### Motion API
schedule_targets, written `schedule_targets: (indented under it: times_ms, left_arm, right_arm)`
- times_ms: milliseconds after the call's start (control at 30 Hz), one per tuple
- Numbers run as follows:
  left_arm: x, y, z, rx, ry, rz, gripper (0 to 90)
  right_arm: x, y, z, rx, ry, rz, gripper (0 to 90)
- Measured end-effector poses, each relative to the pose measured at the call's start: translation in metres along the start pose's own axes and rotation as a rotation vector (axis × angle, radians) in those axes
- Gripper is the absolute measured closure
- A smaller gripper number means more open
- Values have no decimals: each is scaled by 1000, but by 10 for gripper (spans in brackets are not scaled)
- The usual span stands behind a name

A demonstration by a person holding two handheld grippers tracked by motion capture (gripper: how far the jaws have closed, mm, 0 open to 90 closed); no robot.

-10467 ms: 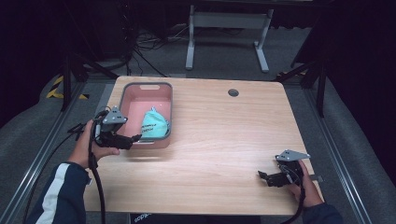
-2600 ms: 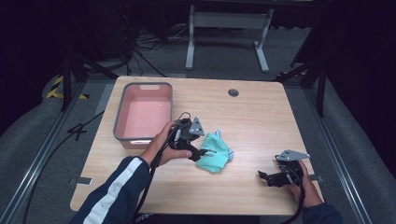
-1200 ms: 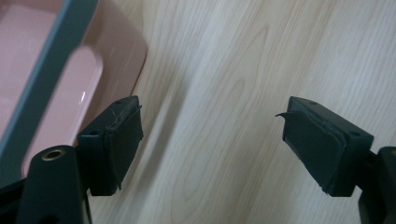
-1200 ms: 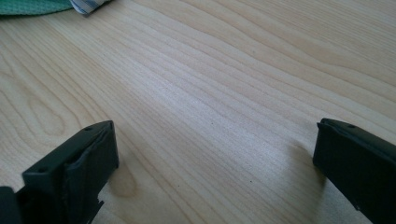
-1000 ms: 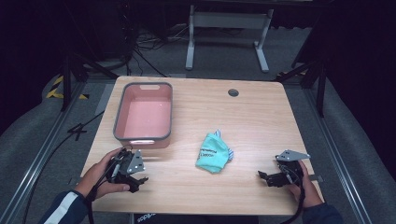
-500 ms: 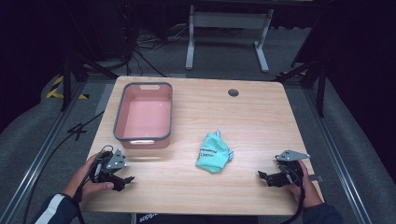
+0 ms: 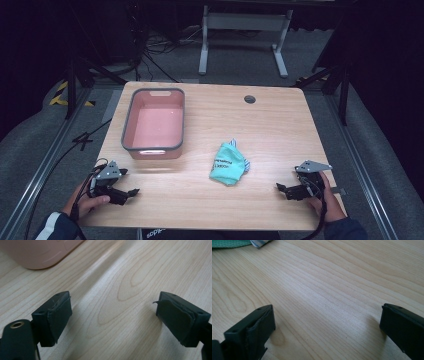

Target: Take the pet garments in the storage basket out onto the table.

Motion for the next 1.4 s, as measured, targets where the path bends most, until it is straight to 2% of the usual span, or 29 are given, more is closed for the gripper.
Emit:
schedule_targets:
  times_ms: [1133,1400]
  left_arm:
    - [0,0,-1,2,7,-10,118]
    - [2,1,1,-18,9,-7,103]
  right_arm:
    - [0,0,0,1,-1,0,3]
    - [0,0,0,1,-1,0,3]
Point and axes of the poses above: each handheld gripper's, and its own axes: x roughly forward along the jaws, y roughly out of its top, z roughly to its right, the point moved 10 cm from there along x, roughly forward along the jaws, and after that the axes turned 14 degrees about -z, right-handed, at the moved point
